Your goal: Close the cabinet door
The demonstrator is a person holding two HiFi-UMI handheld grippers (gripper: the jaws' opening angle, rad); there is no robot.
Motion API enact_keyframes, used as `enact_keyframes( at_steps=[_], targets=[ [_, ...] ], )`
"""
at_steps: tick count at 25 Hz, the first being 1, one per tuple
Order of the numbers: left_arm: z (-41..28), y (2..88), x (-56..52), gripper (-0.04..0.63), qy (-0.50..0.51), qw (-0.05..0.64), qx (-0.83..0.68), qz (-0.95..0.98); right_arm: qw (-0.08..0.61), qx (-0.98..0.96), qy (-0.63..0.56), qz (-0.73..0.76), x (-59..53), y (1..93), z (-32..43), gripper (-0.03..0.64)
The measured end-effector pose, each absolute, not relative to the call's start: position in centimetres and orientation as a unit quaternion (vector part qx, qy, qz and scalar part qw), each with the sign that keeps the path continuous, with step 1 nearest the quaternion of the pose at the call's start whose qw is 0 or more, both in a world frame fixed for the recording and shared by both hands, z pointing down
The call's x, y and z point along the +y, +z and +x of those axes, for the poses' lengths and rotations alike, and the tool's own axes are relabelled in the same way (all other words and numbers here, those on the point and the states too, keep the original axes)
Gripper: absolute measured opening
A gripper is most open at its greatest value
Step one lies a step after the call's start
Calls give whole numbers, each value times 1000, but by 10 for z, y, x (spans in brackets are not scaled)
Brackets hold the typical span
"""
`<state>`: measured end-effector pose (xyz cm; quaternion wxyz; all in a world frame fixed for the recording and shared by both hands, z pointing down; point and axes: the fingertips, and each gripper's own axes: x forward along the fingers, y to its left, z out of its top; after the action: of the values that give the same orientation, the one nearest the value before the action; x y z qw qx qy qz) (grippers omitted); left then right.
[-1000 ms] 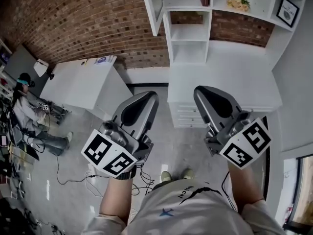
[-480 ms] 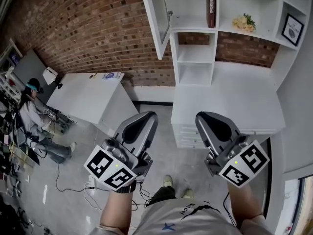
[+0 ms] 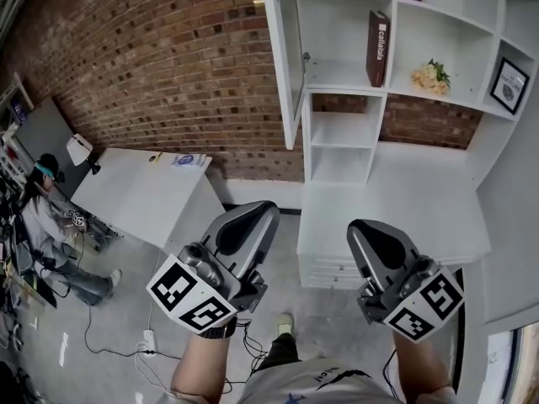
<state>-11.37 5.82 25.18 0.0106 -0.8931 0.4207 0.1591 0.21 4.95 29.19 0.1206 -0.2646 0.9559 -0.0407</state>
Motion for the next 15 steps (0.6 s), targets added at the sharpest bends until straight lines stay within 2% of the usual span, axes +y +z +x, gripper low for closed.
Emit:
enact_keyframes(
  at_steps=[9, 15],
  targets=[
    [-167, 216, -33, 12, 168, 41, 374, -911, 124, 947, -40, -294, -33, 281, -58, 18],
    [-184, 171, -81, 12, 176, 92, 312, -929, 155, 933, -48, -321, -82, 271, -73, 20]
  ],
)
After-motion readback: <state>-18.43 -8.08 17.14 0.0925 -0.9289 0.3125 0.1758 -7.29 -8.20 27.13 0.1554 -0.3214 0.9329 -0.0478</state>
